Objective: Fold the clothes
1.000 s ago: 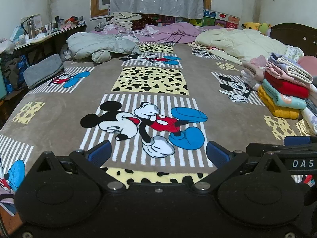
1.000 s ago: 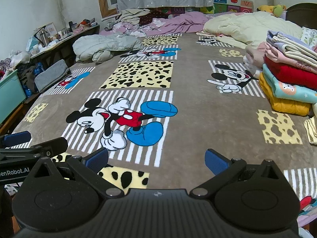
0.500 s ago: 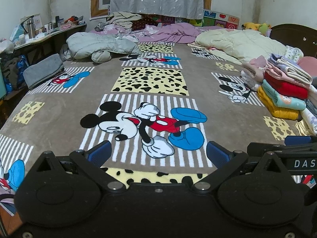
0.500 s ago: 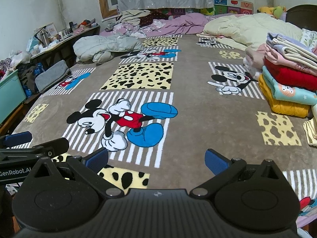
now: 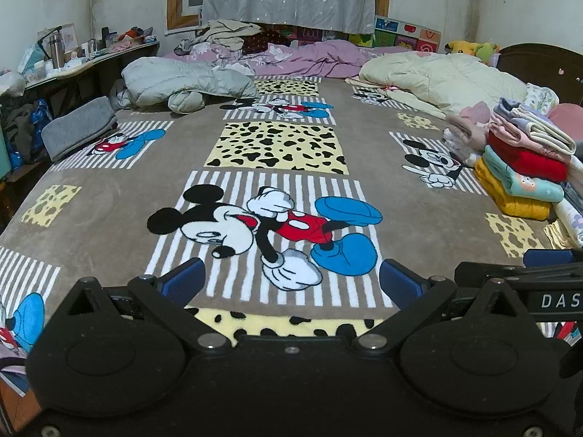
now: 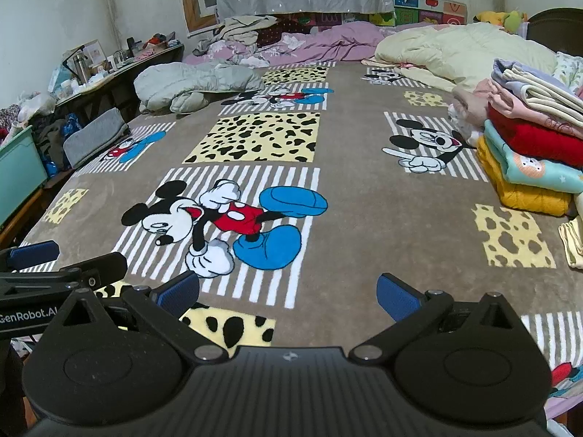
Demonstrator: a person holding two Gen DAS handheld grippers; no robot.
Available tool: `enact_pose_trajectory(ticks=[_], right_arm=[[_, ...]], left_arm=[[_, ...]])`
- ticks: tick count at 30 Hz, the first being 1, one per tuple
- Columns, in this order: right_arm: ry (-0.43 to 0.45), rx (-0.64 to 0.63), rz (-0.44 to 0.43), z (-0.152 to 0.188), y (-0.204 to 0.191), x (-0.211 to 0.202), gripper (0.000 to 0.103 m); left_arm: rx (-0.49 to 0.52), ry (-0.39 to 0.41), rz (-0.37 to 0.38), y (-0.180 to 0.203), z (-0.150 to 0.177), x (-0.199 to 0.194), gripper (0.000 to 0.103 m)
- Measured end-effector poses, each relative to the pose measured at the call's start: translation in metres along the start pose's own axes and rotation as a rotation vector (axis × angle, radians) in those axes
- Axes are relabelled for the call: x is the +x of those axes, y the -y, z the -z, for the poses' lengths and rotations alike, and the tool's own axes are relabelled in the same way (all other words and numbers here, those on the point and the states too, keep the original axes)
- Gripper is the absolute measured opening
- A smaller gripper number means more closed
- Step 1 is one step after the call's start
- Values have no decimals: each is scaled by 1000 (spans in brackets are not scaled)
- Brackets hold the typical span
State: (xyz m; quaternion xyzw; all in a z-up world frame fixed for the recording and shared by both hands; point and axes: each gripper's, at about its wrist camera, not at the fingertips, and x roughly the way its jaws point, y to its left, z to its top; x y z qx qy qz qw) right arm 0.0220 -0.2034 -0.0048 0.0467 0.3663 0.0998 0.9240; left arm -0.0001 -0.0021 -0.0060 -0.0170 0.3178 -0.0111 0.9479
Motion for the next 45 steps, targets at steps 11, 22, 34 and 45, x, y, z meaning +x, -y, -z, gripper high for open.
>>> enact_pose_trajectory(ticks=[11, 22, 34, 45], right_arm=[[-12, -5, -22, 1, 1, 14, 103], [215, 5, -164, -44, 4, 55, 103], [178, -56, -355, -85, -55, 248, 103], [78, 117, -474, -112, -113, 346, 103]], left_arm=[[-14, -15, 14, -6, -2, 14, 103], [-282, 133, -133, -127, -63, 39, 103], [-659, 399, -236, -313, -106, 141, 103], [-667, 292, -391, -386, -165, 242, 103]])
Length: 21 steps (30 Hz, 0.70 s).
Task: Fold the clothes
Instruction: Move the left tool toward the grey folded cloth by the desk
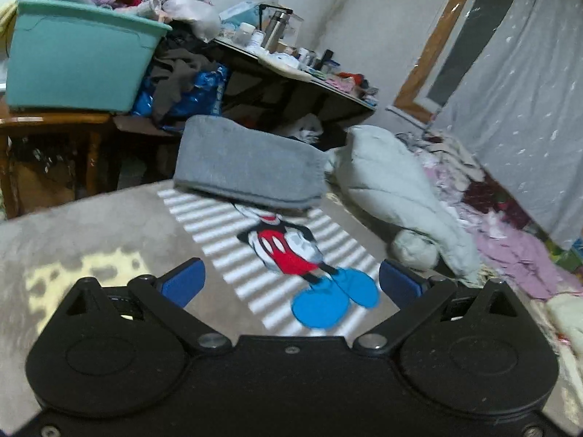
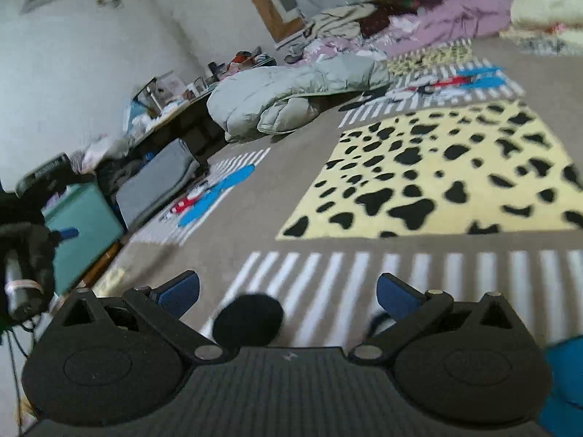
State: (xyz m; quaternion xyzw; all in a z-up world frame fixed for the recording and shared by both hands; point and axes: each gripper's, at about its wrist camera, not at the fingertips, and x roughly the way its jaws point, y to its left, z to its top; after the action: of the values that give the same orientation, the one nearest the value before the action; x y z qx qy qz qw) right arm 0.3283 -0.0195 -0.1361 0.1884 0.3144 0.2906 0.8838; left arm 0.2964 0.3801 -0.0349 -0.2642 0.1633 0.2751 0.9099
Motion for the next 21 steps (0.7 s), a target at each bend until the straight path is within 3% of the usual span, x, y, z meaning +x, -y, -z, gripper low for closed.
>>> enact_pose_trajectory(ticks=[6, 10, 13, 17, 21], right_arm=[[120, 10, 16, -17, -7, 53, 103], [138, 34, 139, -14, -4, 94, 103], [190, 62, 141, -3, 4, 96, 103], [171, -6, 169, 4, -4, 105, 103], [167, -13, 162, 5, -2, 109, 103]], left_arm=[[84, 15, -54, 11, -32, 51, 102], [111, 24, -120, 2, -52, 92, 101], [105, 13, -166, -14, -64, 126, 98], [95, -9, -202, -37, -78, 171, 85], [61, 7, -226, -58, -99, 211, 84]])
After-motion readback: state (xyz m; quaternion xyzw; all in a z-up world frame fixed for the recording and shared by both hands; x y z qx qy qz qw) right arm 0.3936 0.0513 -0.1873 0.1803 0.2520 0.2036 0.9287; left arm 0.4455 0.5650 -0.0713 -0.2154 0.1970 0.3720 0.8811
